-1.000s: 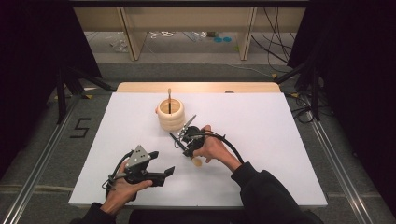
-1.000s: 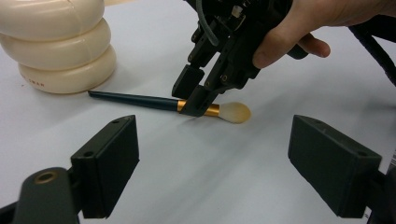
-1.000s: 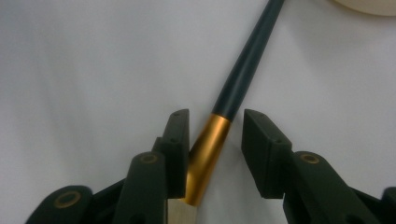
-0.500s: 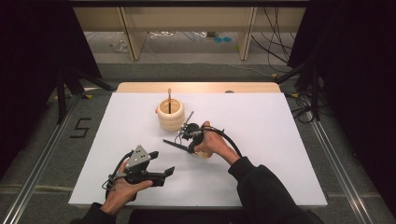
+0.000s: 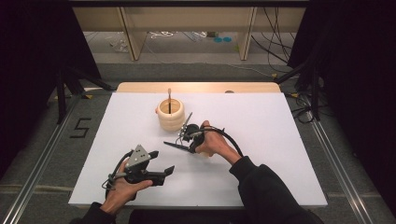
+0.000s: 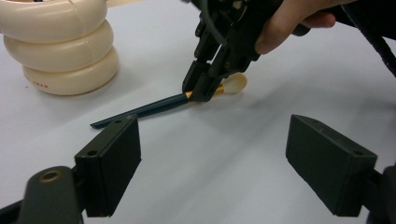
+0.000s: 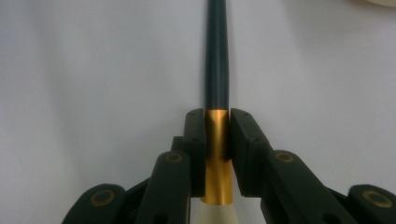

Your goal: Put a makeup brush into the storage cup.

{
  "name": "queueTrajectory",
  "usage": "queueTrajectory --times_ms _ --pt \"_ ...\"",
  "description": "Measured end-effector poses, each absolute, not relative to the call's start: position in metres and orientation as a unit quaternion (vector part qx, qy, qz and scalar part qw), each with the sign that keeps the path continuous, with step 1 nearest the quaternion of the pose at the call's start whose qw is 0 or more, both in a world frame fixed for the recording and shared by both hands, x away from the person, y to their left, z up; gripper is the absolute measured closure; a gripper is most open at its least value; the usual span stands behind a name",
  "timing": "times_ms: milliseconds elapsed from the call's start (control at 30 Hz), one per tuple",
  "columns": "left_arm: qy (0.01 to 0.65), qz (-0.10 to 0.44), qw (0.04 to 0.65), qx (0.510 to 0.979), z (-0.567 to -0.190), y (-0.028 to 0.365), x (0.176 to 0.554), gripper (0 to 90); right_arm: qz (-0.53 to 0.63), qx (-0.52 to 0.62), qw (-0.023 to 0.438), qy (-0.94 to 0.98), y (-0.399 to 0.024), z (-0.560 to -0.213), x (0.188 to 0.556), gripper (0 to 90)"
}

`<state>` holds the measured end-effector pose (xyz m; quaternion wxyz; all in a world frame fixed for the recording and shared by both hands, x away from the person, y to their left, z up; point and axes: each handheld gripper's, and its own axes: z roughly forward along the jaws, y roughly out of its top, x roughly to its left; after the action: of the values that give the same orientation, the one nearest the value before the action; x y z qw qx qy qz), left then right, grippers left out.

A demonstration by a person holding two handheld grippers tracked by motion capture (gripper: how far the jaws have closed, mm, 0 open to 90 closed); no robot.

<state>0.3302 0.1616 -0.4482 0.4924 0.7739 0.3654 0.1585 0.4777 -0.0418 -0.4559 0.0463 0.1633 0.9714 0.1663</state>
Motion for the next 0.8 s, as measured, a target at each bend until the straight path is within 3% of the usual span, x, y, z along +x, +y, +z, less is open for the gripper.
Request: queueTrajectory --times_ms 633,800 --pt "0.376 0.177 0.484 0.770 -0.446 0.174 0.340 18.0 0.221 0.115 0.069 0.966 -0.065 -0.414 0.447 77.6" --pt "0.352 0.179 0.474 0.787 -0.445 0.177 0.348 18.0 0.231 0.102 0.072 0.965 -0.071 -0.402 0.434 77.6"
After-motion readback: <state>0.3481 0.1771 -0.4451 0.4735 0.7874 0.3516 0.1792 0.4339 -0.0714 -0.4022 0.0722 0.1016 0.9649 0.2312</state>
